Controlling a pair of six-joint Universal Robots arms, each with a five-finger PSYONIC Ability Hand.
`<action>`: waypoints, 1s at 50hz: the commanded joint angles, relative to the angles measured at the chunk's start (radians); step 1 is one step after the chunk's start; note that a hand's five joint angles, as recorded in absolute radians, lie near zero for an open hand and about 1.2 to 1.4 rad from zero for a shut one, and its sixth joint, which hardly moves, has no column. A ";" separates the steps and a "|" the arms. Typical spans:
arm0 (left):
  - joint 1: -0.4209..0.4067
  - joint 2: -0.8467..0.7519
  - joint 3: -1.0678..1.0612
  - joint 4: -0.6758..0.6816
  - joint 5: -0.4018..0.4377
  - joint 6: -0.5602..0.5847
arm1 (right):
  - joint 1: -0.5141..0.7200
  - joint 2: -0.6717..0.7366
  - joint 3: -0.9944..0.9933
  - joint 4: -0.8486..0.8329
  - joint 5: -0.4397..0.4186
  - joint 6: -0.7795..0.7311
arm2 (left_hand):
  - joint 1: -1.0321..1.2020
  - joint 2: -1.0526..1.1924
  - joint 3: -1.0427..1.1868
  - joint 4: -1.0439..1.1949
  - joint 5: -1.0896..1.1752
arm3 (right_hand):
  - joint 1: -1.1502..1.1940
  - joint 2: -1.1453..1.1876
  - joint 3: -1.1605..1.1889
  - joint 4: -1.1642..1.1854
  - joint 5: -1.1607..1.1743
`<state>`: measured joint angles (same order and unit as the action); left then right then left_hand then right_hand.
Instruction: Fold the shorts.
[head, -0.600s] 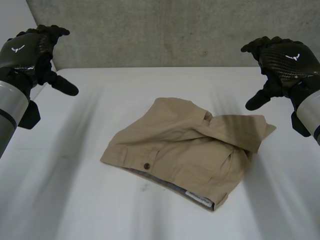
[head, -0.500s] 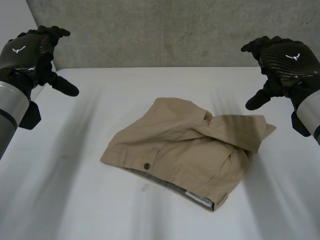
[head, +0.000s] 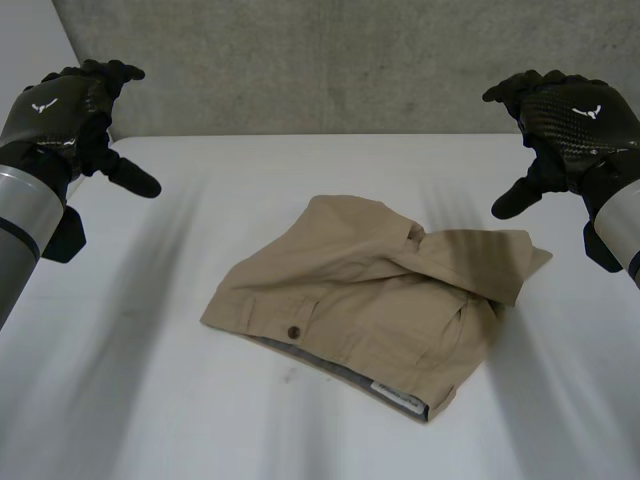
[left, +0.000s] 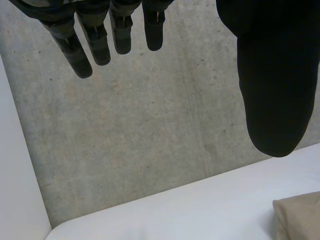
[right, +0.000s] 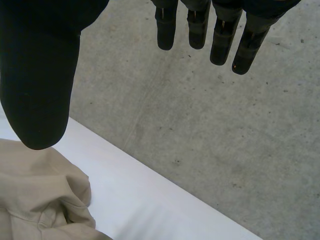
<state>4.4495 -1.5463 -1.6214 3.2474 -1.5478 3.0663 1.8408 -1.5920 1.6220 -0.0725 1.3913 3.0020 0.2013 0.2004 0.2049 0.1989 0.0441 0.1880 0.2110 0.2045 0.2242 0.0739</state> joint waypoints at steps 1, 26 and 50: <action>-0.001 0.000 -0.002 0.000 0.000 0.000 | 0.000 0.000 0.001 -0.001 0.000 0.000 | -0.027 -0.026 -0.030 -0.024 -0.044 | -0.013 -0.036 -0.030 -0.050 -0.074; 0.037 -0.044 0.040 -0.054 0.011 -0.057 | -0.011 0.147 -0.202 0.126 -0.034 0.166 | -0.027 -0.026 -0.030 -0.024 -0.044 | -0.013 -0.036 -0.030 -0.050 -0.074; 0.024 -0.031 0.028 -0.054 0.012 -0.052 | -0.009 0.144 -0.160 0.092 -0.011 0.164 | -0.027 -0.026 -0.030 -0.024 -0.044 | -0.013 -0.036 -0.030 -0.050 -0.074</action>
<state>4.4708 -1.5707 -1.5987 3.2104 -1.5396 3.0279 1.8339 -1.4892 1.4944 0.0105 1.3731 3.1172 0.2013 0.2005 0.2049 0.1989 0.0441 0.1882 0.2120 0.2072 0.2243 0.0739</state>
